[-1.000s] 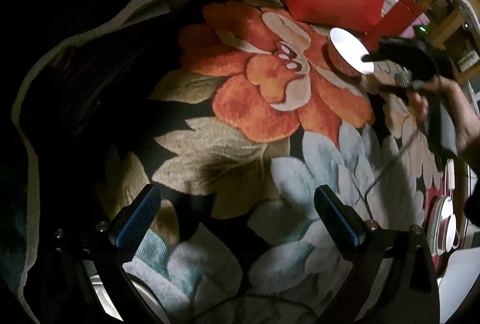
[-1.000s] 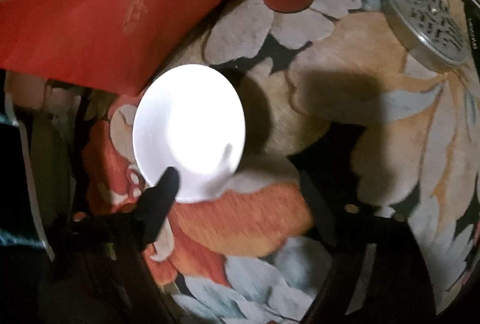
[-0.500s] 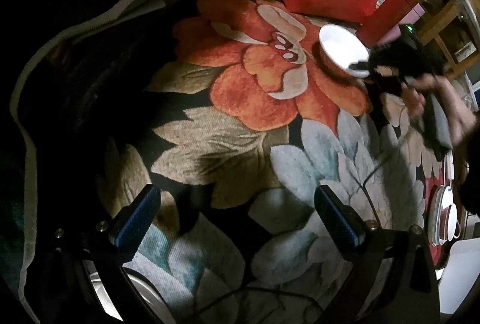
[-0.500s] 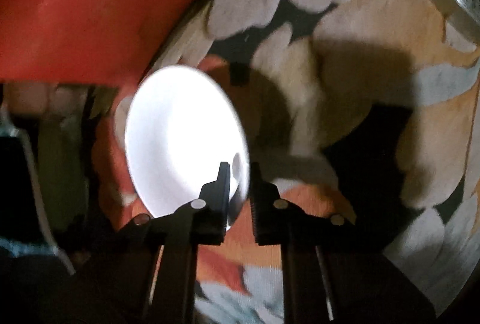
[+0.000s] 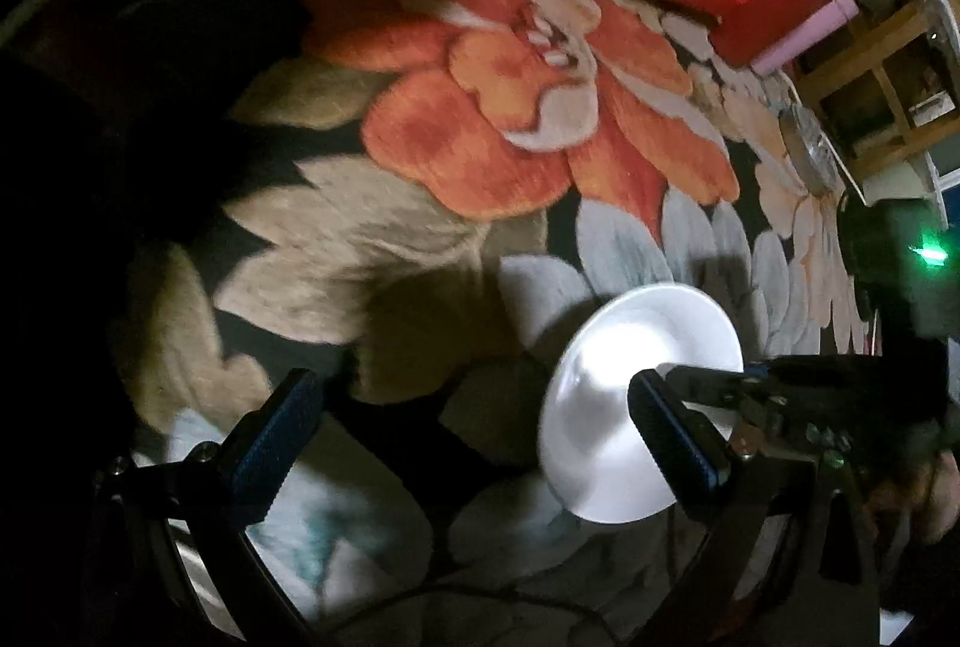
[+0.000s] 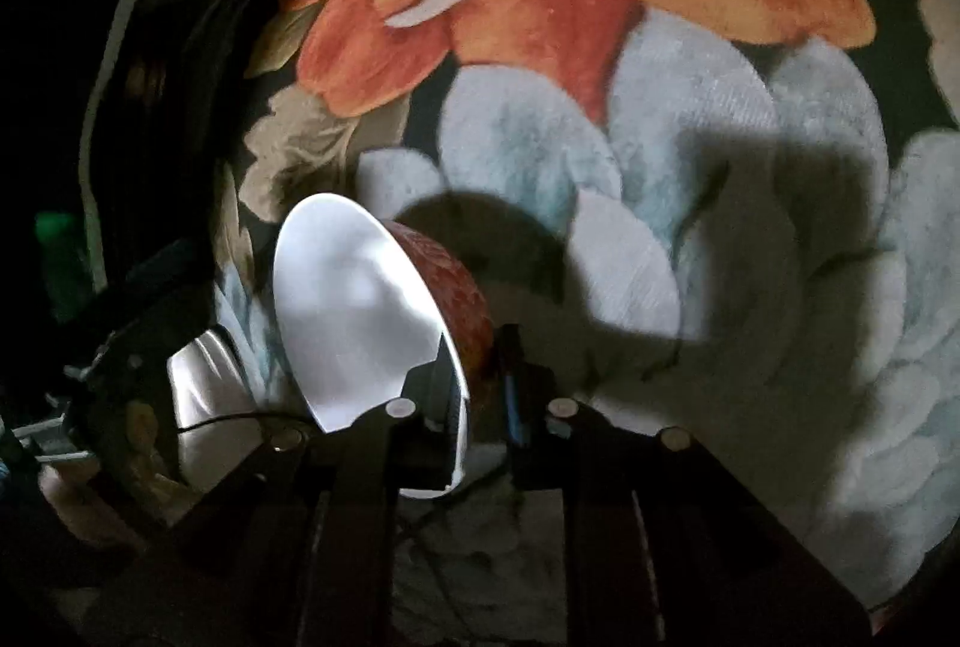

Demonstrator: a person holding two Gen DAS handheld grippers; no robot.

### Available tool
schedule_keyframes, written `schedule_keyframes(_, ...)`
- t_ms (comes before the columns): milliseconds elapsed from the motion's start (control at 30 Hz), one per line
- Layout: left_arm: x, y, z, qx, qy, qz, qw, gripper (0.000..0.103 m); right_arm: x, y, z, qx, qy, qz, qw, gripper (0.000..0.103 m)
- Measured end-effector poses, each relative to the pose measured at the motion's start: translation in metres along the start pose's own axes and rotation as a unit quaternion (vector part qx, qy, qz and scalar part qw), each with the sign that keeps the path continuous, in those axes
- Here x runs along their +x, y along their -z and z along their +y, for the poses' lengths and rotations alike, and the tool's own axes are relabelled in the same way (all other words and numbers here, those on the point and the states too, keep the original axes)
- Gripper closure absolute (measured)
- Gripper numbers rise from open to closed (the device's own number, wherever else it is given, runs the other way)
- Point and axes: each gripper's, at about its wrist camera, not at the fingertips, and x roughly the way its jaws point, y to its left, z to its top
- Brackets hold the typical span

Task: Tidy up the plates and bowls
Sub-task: 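Carry the bowl toward the stack while the left tool grips it too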

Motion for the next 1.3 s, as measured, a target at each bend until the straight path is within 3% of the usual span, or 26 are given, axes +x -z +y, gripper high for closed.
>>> schedule_keyframes(167, 0.021, 0.008, -0.019, 0.013, 0.011, 0.015, 0.9998, 0.002, -0.016, 0.009, 0.016, -0.008, 0.056, -0.072, 0.996, 0.088)
schedule_keyframes(300, 0.032, 0.006, -0.028, 0.01, 0.019, 0.014, 0.9997, 0.009, -0.012, 0.008, 0.002, 0.026, 0.05, -0.074, 0.996, 0.086)
schedule_keyframes(333, 0.035, 0.005, -0.028, 0.005, 0.019, 0.016, 0.9997, 0.016, -0.009, 0.007, 0.0, 0.034, 0.048, -0.071, 0.996, 0.086)
schedule_keyframes(500, 0.048, 0.004, -0.029, -0.002, 0.011, 0.023, 0.9997, 0.027, 0.0, 0.009, 0.0, 0.035, 0.045, -0.064, 0.996, 0.085)
schedule_keyframes(600, 0.049, 0.006, -0.039, 0.038, 0.008, 0.022, 0.999, 0.061, 0.004, 0.014, -0.003, 0.035, 0.043, -0.051, 0.997, 0.087)
schedule_keyframes(633, 0.051, 0.006, -0.045, 0.049, 0.015, 0.035, 0.9981, 0.083, 0.005, 0.015, -0.002, 0.032, 0.045, -0.049, 0.997, 0.089)
schedule_keyframes(900, 0.023, 0.016, -0.08, 0.096, 0.045, 0.04, 0.9936, 0.083, -0.029, 0.022, -0.006, 0.024, 0.077, -0.045, 0.996, 0.091)
schedule_keyframes(1133, -0.035, 0.002, -0.152, 0.127, 0.076, 0.016, 0.9889, 0.083, -0.116, 0.036, -0.017, 0.026, 0.109, -0.071, 0.991, 0.091)
schedule_keyframes(1300, -0.07, -0.01, -0.211, 0.133, 0.097, 0.003, 0.9863, 0.083, -0.187, 0.063, -0.031, 0.04, 0.12, -0.115, 0.985, 0.091)
